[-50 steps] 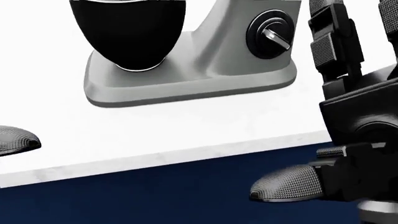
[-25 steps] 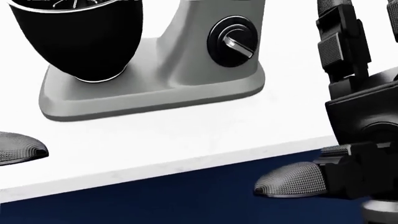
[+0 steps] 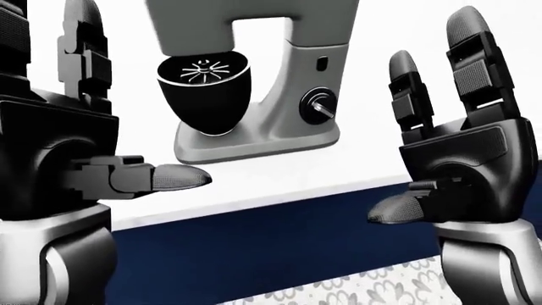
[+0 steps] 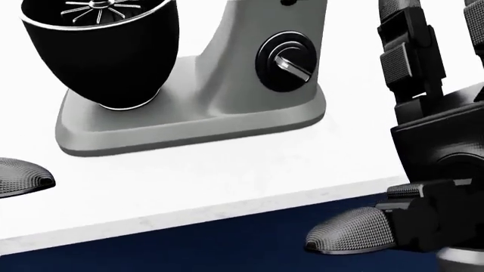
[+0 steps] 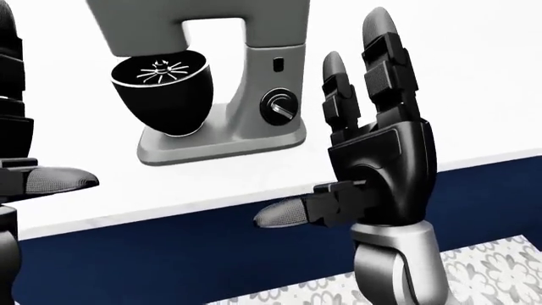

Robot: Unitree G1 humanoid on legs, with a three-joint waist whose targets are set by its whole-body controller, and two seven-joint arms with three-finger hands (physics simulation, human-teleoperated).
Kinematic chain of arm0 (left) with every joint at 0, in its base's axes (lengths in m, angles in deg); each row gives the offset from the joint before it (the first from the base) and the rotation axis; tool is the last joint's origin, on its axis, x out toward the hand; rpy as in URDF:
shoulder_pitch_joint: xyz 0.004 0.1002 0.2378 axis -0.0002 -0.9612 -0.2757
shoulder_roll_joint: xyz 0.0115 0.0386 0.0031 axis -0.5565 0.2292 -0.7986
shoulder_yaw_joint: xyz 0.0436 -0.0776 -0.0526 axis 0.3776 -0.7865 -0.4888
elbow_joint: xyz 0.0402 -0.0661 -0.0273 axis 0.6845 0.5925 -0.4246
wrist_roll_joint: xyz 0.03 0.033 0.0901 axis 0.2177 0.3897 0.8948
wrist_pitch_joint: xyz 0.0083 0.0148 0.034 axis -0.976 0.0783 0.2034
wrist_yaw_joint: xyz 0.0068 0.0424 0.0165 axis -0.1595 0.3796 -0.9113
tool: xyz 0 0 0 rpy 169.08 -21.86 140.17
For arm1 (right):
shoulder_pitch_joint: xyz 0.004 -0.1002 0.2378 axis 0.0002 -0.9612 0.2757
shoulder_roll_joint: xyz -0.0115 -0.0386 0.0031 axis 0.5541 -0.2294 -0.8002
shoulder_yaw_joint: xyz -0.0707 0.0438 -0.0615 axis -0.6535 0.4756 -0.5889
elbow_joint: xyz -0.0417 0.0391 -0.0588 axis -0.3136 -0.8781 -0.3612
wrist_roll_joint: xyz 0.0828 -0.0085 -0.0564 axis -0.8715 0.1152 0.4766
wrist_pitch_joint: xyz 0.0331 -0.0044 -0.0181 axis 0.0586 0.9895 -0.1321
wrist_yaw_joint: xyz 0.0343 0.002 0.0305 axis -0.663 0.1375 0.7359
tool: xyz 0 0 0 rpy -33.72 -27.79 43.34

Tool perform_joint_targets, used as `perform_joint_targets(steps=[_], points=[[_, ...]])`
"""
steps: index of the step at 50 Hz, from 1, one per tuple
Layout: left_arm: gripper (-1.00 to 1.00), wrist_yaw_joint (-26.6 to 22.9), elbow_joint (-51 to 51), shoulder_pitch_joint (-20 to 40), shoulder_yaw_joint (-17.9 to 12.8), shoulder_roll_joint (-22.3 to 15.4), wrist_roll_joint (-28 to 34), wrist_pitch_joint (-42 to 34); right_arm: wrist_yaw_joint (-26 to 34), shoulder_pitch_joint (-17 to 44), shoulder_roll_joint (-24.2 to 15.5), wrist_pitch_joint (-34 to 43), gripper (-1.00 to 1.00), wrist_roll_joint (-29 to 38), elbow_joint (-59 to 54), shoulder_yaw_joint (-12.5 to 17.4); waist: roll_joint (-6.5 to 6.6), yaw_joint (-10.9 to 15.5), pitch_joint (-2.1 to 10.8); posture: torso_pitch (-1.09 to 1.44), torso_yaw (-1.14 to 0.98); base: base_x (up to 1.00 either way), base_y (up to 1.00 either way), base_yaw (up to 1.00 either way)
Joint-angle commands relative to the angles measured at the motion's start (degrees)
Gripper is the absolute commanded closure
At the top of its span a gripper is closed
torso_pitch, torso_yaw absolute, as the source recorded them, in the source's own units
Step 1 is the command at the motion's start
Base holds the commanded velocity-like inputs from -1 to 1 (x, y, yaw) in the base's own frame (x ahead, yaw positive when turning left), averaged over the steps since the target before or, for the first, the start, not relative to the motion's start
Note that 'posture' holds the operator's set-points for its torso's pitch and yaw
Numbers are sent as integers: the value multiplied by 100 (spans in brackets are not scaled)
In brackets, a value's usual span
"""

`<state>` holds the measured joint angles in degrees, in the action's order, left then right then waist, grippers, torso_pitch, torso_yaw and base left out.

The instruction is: Open the stand mixer head.

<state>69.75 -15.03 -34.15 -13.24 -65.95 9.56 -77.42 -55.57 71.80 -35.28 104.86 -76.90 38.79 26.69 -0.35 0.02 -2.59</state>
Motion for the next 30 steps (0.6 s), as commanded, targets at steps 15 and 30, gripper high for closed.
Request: perform_joint_targets(steps=[15, 30], points=[[-100, -59, -119, 113, -60, -39, 35, 68, -26, 103, -125, -162, -100, -109, 111, 23, -1, -6, 558, -15, 0, 0, 0, 0], [-100, -12, -114, 124, -86, -80, -33, 76, -57, 189, -14, -5, -100, -119, 111, 83, -30, 69, 1307, -30, 0, 0, 0, 0]])
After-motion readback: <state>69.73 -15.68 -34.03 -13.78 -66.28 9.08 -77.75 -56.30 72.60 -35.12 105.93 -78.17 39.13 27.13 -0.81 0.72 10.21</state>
